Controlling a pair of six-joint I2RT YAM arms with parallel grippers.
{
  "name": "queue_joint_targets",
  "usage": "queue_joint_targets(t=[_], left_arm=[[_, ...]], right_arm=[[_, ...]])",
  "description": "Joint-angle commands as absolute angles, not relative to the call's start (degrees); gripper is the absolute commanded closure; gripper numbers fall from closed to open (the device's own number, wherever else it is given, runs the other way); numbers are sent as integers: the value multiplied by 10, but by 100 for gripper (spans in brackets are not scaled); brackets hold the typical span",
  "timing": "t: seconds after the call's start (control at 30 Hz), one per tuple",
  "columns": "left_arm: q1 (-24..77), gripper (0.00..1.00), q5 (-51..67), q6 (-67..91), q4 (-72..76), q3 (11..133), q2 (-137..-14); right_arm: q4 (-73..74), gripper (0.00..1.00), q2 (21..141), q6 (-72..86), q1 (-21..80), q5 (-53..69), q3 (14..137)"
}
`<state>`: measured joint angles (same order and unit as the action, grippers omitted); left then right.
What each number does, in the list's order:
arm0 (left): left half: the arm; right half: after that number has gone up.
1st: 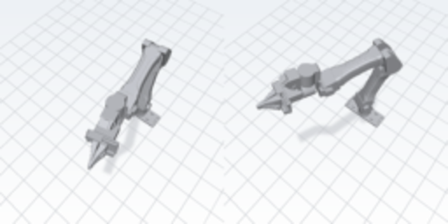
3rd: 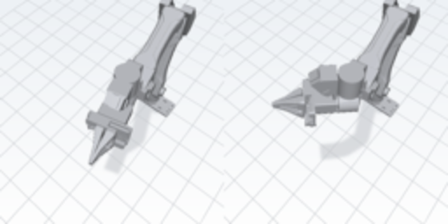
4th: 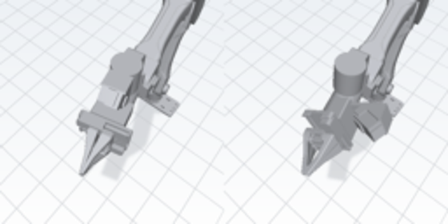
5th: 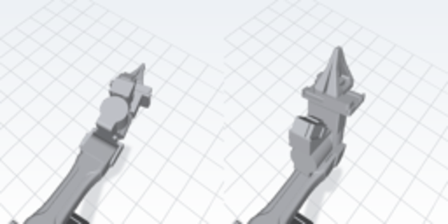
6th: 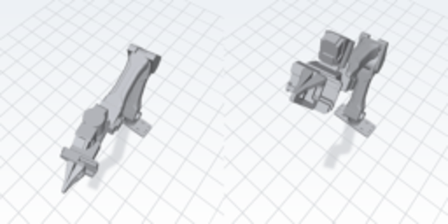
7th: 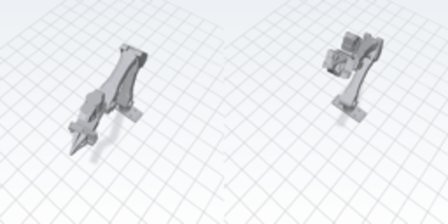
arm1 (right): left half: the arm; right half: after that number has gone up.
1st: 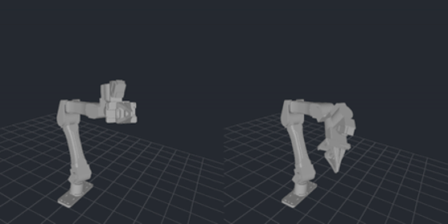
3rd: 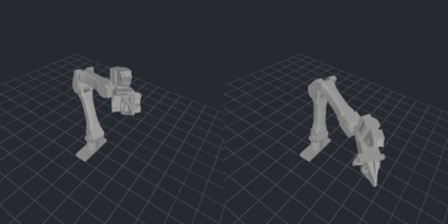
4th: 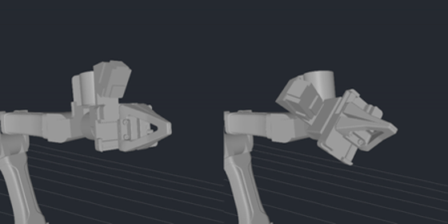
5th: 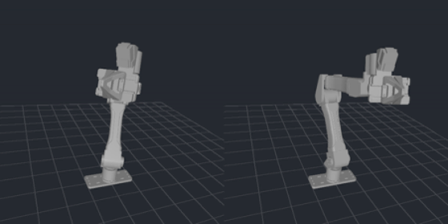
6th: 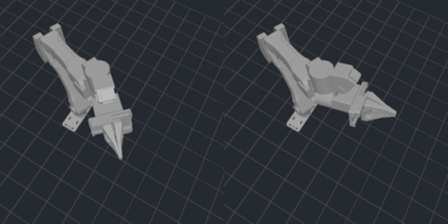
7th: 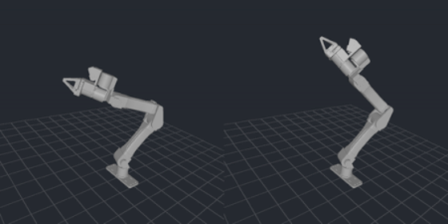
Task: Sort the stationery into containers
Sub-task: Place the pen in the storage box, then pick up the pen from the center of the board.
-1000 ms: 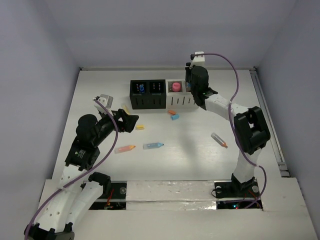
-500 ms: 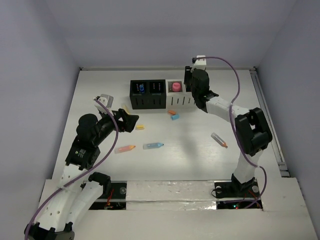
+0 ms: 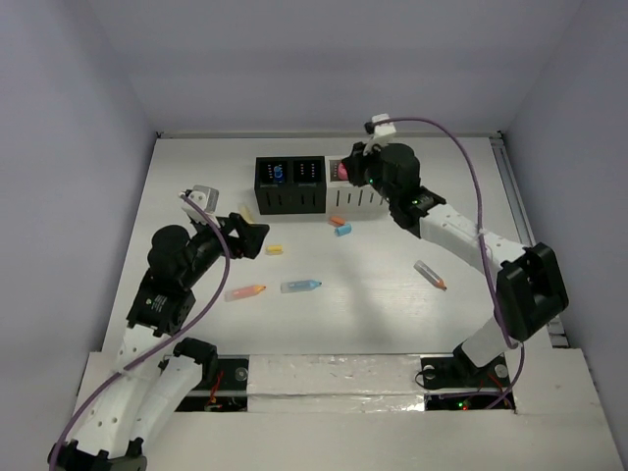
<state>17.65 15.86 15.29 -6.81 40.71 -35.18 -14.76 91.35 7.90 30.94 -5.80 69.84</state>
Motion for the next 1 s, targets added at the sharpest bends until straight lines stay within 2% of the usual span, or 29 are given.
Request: queue_joint_targets(t=[0.0, 0.13, 0.17, 0.23, 0.33, 0.43, 0.47, 0.6, 0.67, 0.77, 0.97], left_arm=[[172, 23, 120, 144, -51, 420, -324], [172, 24, 98, 144, -50, 420, -306], [172, 24, 90, 144, -51, 421, -303], [167, 24, 79, 146, -50, 420, -295], [162, 24, 70, 150, -47, 418, -287], [155, 24, 58, 155, -47, 417, -277], [155, 24, 52, 156, -46, 417, -271], [134, 24, 41, 160, -44, 417, -256], [134, 24, 40, 160, -45, 419, -254], [134, 24, 41, 160, -45, 418, -254], [134, 25, 33, 159, -47, 418, -260]], right_arm=[[-84, 76, 896, 67, 368, 112, 683], [-43, 81, 902, 50, 409, 194, 674], [-49, 85, 906, 58, 410, 214, 663], [-65, 86, 917, 69, 427, 267, 656], [-49, 79, 960, 62, 453, 250, 678], [-31, 59, 1012, 46, 489, 196, 729], [-28, 49, 1026, 52, 503, 176, 745], [-24, 29, 1098, 60, 533, 89, 816], [-16, 24, 1147, 66, 540, 47, 862], [-2, 22, 1211, 88, 541, 5, 929], [11, 24, 1286, 118, 541, -72, 1001]])
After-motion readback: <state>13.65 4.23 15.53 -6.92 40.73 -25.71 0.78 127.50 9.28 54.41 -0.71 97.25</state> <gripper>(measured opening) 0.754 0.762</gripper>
